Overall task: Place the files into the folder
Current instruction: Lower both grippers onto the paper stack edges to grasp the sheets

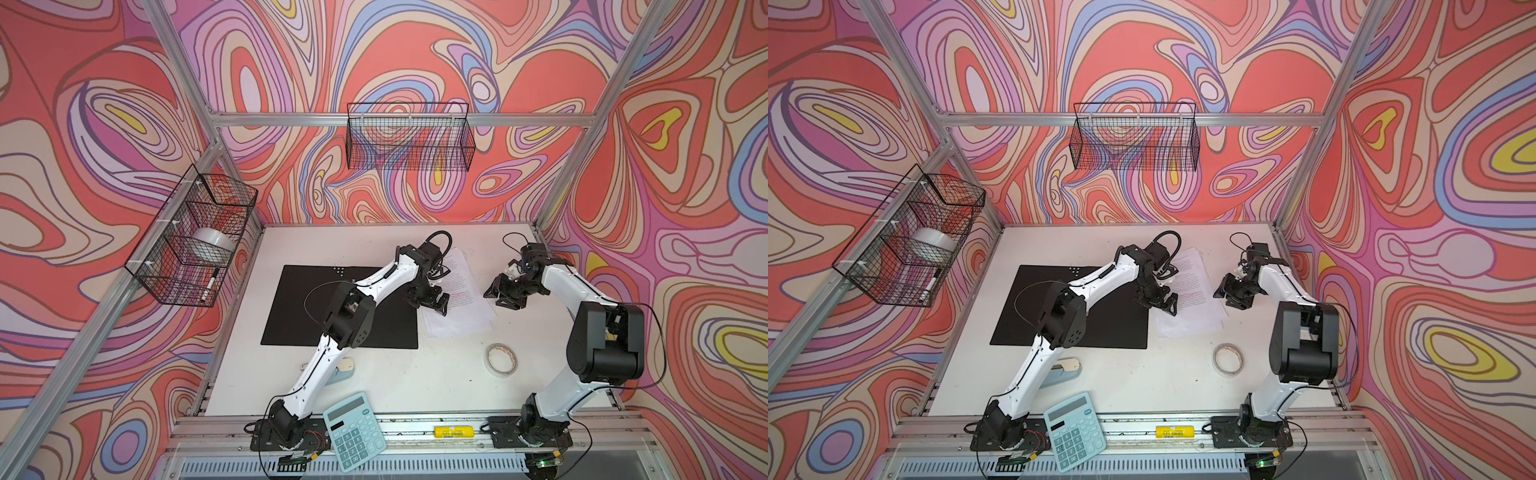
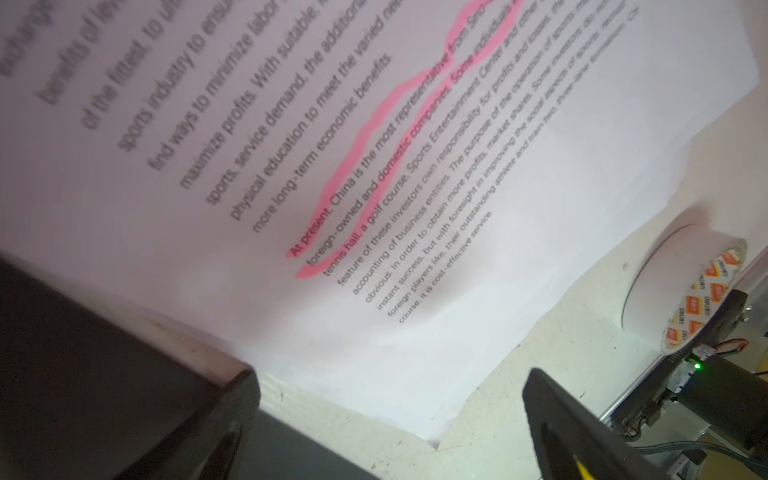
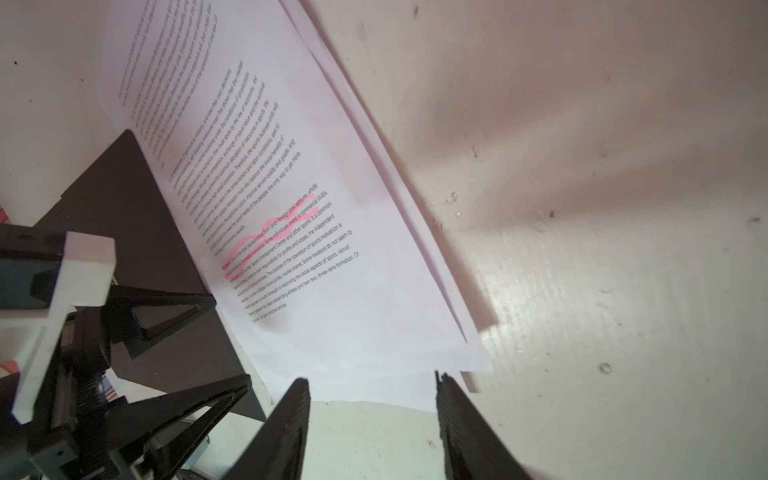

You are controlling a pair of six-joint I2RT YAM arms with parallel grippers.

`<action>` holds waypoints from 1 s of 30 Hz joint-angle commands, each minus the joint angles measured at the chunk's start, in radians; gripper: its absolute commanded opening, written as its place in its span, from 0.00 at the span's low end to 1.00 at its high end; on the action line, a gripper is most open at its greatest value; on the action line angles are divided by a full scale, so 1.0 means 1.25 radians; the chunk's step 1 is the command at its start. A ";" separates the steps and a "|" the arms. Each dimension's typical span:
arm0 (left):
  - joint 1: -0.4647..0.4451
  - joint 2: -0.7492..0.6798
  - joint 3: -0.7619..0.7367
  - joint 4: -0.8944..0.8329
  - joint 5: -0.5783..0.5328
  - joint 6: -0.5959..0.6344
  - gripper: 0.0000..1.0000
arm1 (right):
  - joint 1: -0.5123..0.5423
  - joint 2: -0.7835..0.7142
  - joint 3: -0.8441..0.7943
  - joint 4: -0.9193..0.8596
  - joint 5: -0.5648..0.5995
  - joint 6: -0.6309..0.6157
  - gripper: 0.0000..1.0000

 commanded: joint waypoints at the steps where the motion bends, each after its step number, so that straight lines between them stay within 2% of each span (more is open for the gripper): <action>1: -0.008 0.016 0.019 -0.025 -0.013 -0.001 1.00 | 0.000 0.011 -0.038 0.000 -0.032 0.015 0.52; 10: -0.008 0.028 0.035 -0.027 -0.026 0.005 1.00 | -0.001 0.049 -0.069 0.036 -0.019 0.027 0.52; 18: -0.008 0.049 0.067 -0.032 -0.029 0.013 1.00 | -0.001 0.083 -0.078 0.043 0.032 0.025 0.52; 30: -0.008 0.057 0.080 -0.040 -0.040 0.029 1.00 | -0.001 0.090 -0.076 0.090 0.008 0.038 0.52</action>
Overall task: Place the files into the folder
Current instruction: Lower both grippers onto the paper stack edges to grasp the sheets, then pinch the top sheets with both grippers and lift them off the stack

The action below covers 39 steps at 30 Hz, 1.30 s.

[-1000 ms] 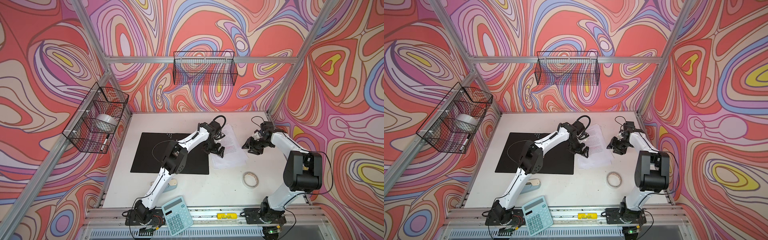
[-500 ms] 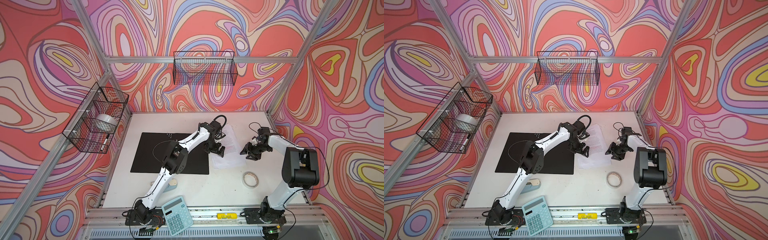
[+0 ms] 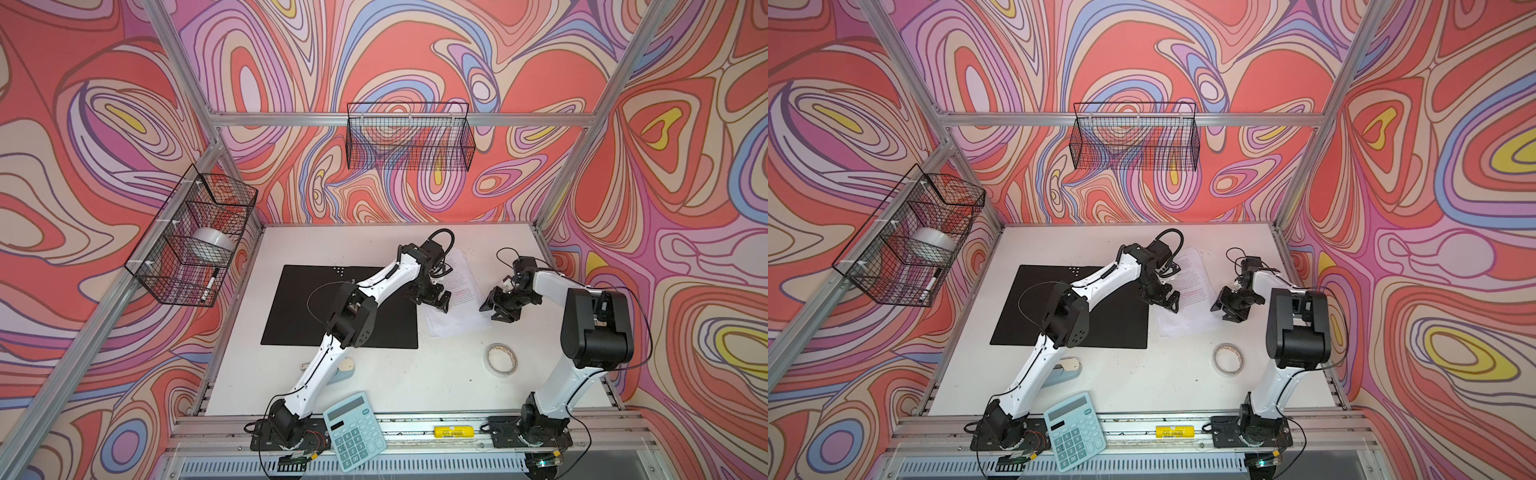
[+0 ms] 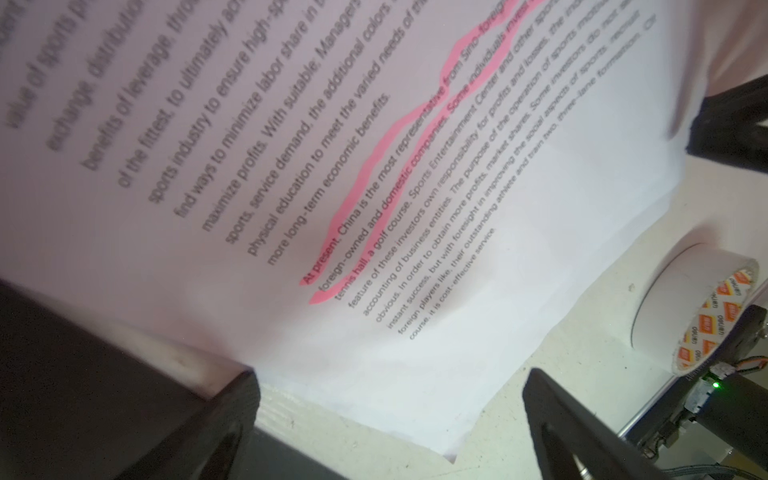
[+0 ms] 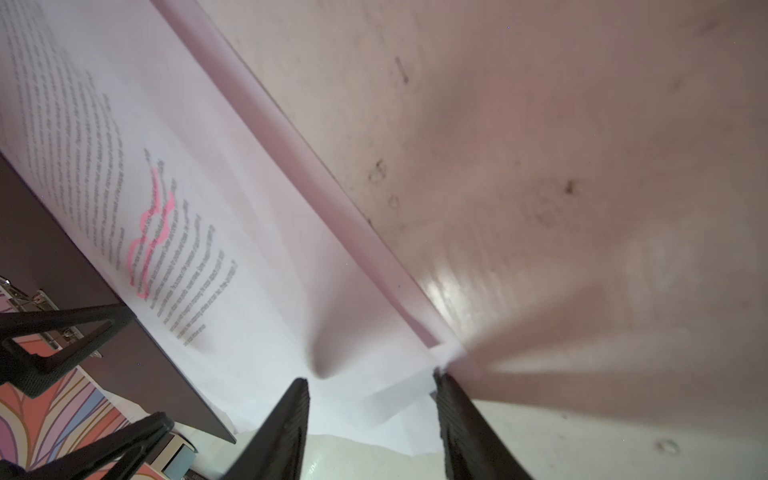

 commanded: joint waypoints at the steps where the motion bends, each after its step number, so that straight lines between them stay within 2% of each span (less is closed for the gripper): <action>1: -0.006 0.019 0.013 -0.030 -0.019 0.018 1.00 | 0.000 -0.004 -0.006 0.023 0.001 0.002 0.52; 10: -0.006 0.020 0.011 -0.036 -0.025 0.024 1.00 | 0.000 -0.025 0.000 0.035 -0.004 -0.003 0.52; 16: -0.006 -0.002 0.005 -0.041 -0.042 0.044 1.00 | -0.001 -0.056 0.014 0.017 0.045 -0.012 0.52; 24: -0.006 0.000 0.018 -0.027 -0.072 0.055 1.00 | -0.001 -0.036 0.055 0.019 0.093 -0.031 0.54; 34: -0.006 0.030 0.044 -0.032 -0.063 0.054 1.00 | -0.010 0.107 0.151 0.066 0.040 -0.077 0.55; 39: -0.006 0.033 0.046 -0.014 -0.074 0.068 1.00 | -0.037 0.145 0.167 0.084 -0.033 -0.083 0.55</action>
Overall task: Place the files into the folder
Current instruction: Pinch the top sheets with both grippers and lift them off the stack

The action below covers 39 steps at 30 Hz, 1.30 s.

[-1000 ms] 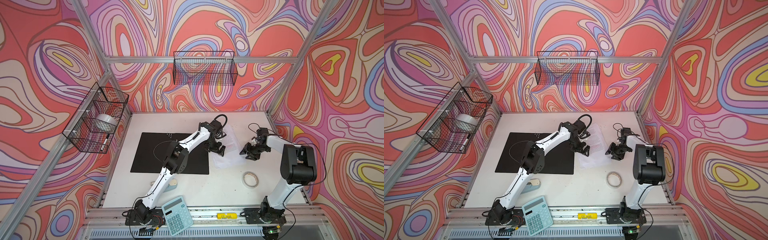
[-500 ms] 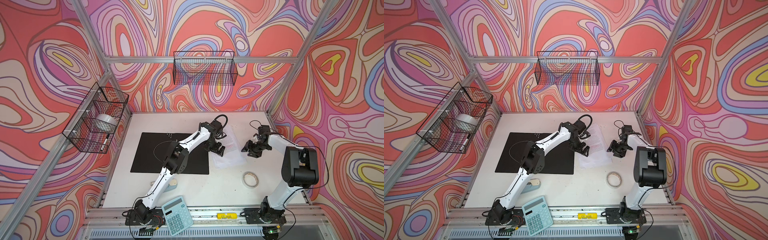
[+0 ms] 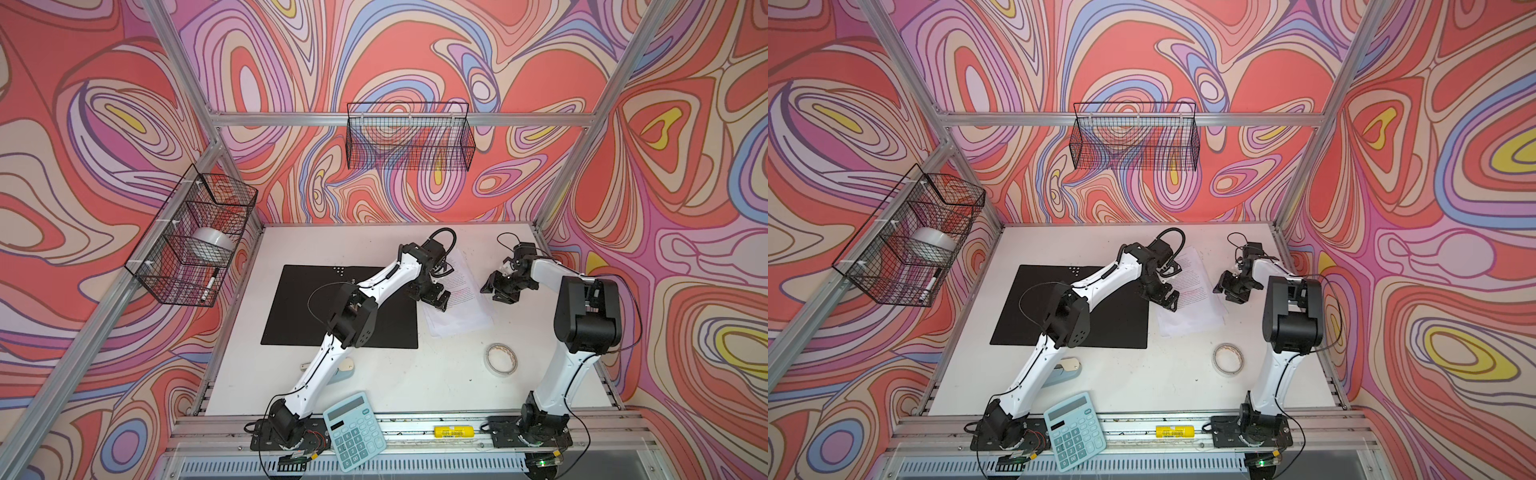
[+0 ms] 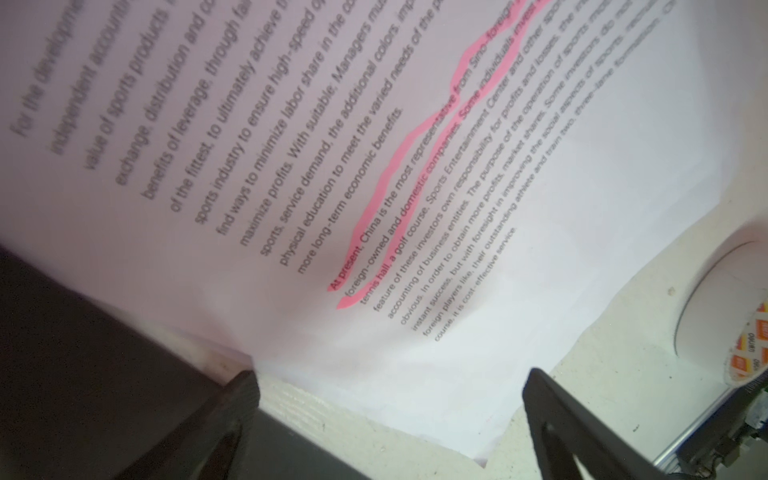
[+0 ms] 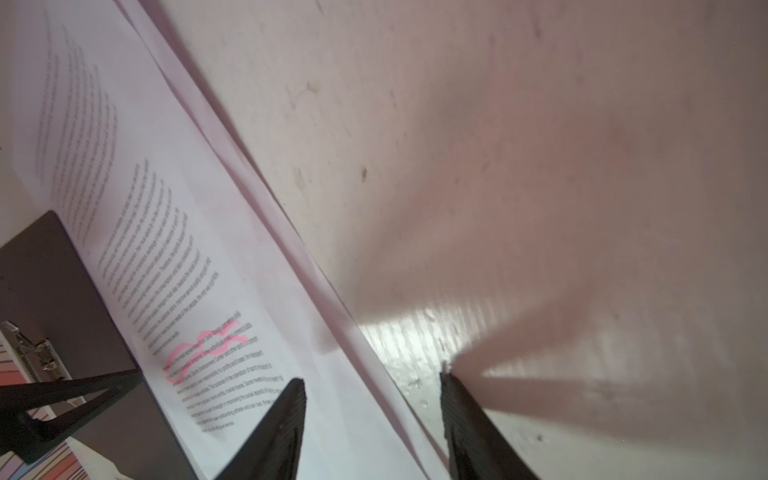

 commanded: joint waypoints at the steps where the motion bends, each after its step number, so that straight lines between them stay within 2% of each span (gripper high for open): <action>1: -0.003 0.025 0.020 -0.004 -0.018 0.020 1.00 | -0.017 0.031 0.012 0.016 -0.049 -0.023 0.55; 12: -0.003 0.061 0.041 0.026 -0.018 0.039 1.00 | -0.035 0.105 0.037 0.021 -0.193 -0.054 0.54; 17: -0.003 0.084 0.063 0.040 -0.007 0.046 1.00 | -0.035 0.112 0.031 0.001 -0.203 -0.057 0.53; 29: -0.003 0.082 0.077 0.066 0.003 0.072 1.00 | -0.035 -0.068 -0.068 -0.032 -0.166 -0.017 0.48; 33: 0.000 0.060 0.049 0.066 -0.011 0.088 1.00 | -0.035 -0.124 -0.084 -0.032 -0.190 -0.003 0.48; 39: 0.001 0.050 0.027 0.068 -0.012 0.082 1.00 | -0.035 -0.132 -0.088 -0.016 -0.264 0.006 0.47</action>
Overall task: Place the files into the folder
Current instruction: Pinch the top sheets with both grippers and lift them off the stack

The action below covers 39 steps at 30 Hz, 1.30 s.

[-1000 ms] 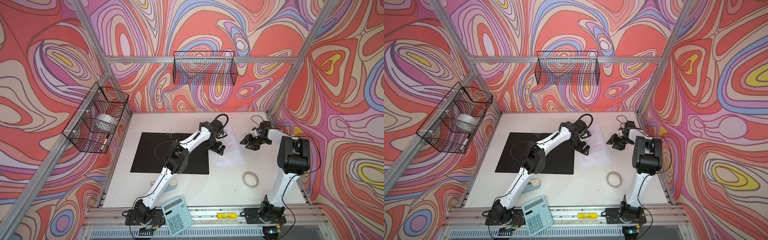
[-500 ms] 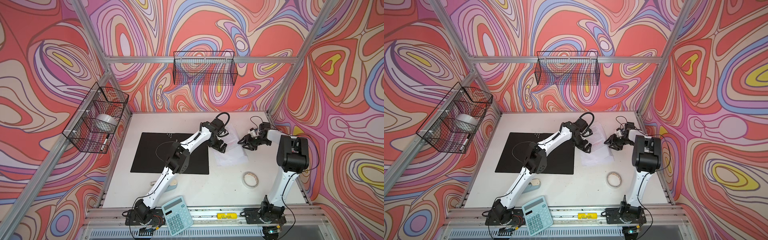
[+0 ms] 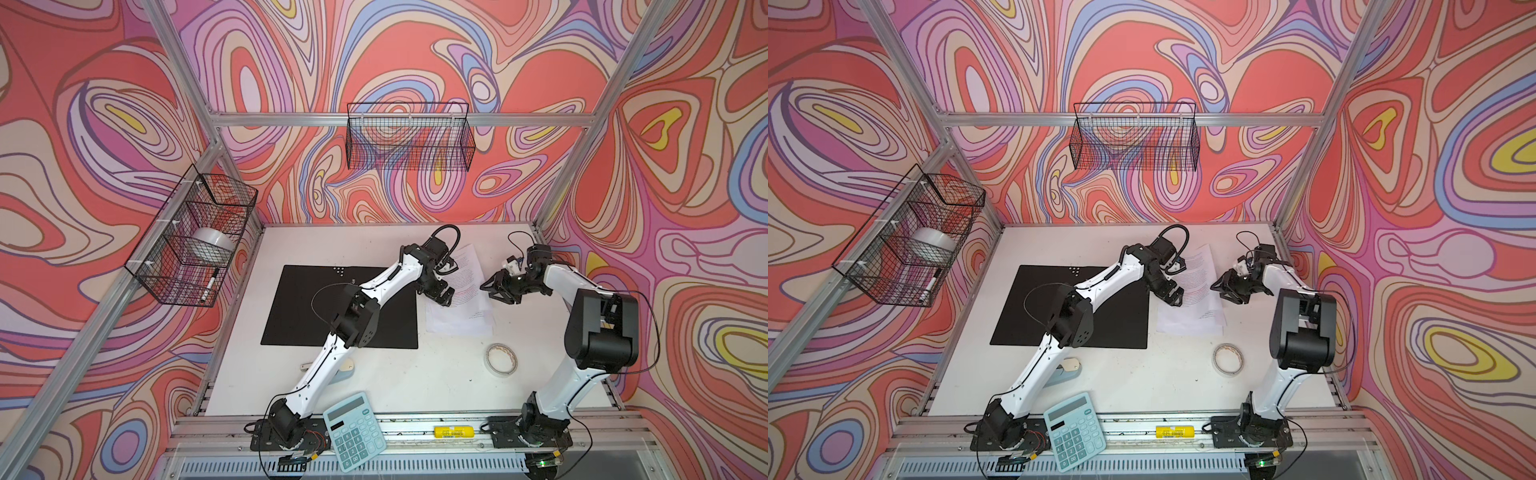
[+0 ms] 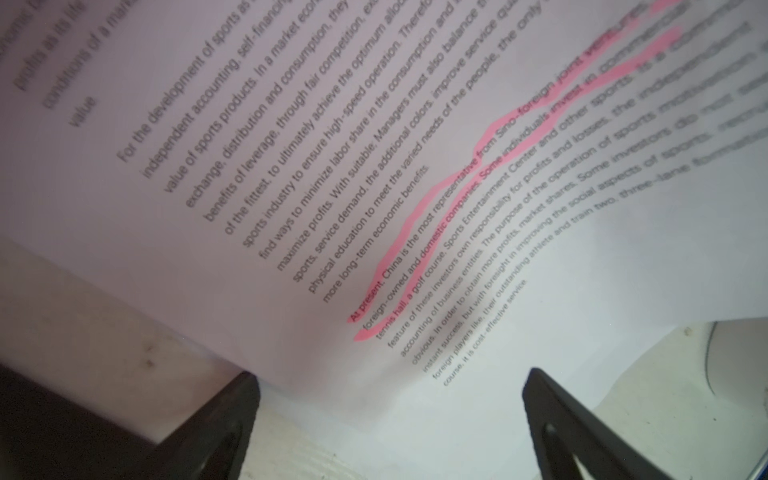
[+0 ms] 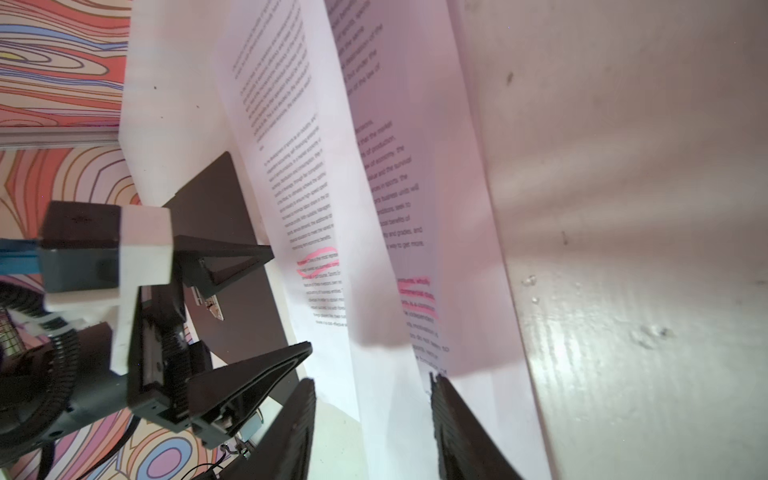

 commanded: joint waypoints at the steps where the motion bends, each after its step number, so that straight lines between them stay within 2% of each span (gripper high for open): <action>1: 0.002 0.004 -0.027 -0.019 -0.004 0.003 1.00 | 0.000 0.000 -0.010 0.006 -0.045 0.008 0.47; 9: 0.021 -0.003 -0.027 -0.030 0.023 -0.022 1.00 | -0.001 -0.013 -0.030 0.014 -0.027 0.010 0.47; 16: 0.029 0.002 -0.026 -0.030 0.020 -0.020 1.00 | 0.000 -0.017 -0.059 0.041 -0.081 0.016 0.45; 28: 0.041 0.003 -0.028 -0.036 0.013 -0.015 1.00 | 0.000 -0.071 -0.093 0.065 -0.113 0.025 0.43; 39: 0.042 -0.002 -0.035 -0.037 0.019 -0.017 1.00 | 0.000 -0.040 -0.125 0.109 -0.156 0.038 0.42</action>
